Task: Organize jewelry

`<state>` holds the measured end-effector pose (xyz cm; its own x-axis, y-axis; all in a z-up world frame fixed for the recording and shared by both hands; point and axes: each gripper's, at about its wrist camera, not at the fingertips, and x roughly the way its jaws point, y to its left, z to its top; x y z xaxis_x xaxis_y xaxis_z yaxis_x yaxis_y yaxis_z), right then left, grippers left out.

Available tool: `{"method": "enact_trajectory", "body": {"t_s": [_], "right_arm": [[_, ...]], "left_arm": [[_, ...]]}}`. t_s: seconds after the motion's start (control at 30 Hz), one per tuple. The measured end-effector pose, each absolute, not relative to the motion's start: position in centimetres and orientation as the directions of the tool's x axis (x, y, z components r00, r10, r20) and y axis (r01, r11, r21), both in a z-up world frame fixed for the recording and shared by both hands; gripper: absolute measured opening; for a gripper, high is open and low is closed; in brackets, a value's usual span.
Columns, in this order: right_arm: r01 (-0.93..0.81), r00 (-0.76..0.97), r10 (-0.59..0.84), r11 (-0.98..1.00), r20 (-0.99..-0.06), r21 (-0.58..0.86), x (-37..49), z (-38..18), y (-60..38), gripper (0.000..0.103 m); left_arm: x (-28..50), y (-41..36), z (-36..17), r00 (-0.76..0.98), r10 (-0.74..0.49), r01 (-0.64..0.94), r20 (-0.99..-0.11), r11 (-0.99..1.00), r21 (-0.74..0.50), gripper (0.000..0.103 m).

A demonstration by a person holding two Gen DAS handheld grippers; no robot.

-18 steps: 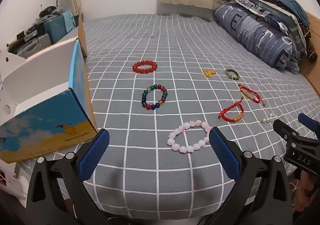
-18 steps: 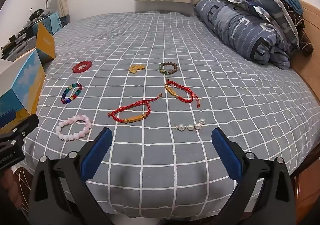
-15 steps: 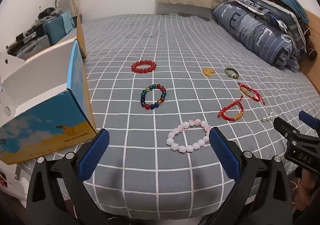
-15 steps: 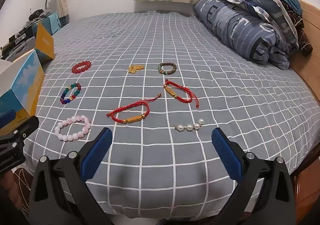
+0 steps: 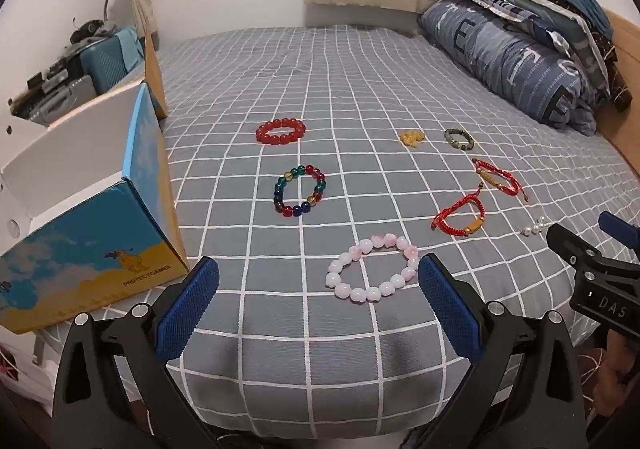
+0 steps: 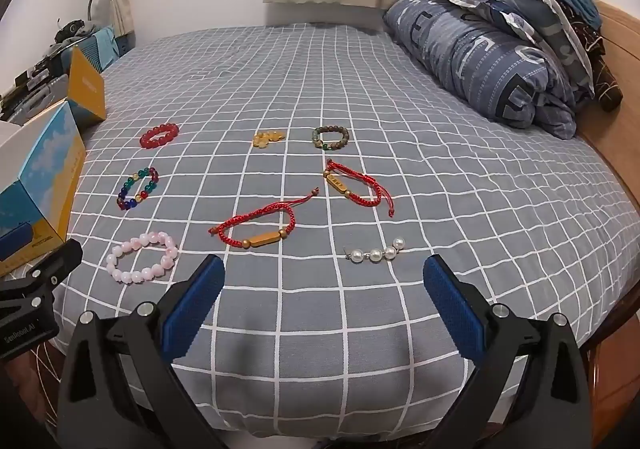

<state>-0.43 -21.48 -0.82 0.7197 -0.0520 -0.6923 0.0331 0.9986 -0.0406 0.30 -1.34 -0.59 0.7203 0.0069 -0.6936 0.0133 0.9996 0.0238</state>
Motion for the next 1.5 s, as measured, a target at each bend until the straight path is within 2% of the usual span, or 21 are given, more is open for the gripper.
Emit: {"method": "enact_trajectory", "body": {"t_s": [1.5], "right_arm": [[0.036, 0.72, -0.059, 0.998, -0.692, -0.047, -0.56, -0.85, -21.96, 0.096]], "left_arm": [[0.21, -1.59, -0.51, 0.732, -0.003, 0.025, -0.681, 0.999, 0.023, 0.097]]}}
